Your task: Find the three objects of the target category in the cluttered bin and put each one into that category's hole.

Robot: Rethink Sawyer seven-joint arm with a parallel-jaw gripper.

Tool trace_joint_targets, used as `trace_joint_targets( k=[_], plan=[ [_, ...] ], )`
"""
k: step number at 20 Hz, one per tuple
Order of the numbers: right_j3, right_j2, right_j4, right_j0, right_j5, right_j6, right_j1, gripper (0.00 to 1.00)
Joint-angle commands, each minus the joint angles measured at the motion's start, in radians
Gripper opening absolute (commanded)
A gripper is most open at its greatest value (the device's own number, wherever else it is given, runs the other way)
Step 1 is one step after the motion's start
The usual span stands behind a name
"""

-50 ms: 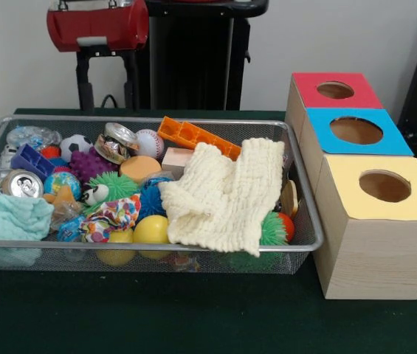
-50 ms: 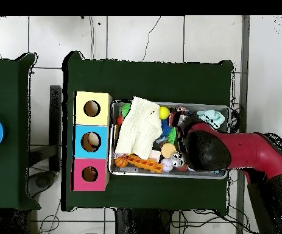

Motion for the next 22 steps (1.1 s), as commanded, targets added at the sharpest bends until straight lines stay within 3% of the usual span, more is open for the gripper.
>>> trace_joint_targets(
  k=[1, 22],
  plan=[
    [-0.087, 0.073, -0.086, -0.029, 0.140, -0.327, 0.079, 1.00],
    [-0.161, 0.117, -0.168, -0.067, 0.130, -0.379, 0.177, 1.00]
  ],
)
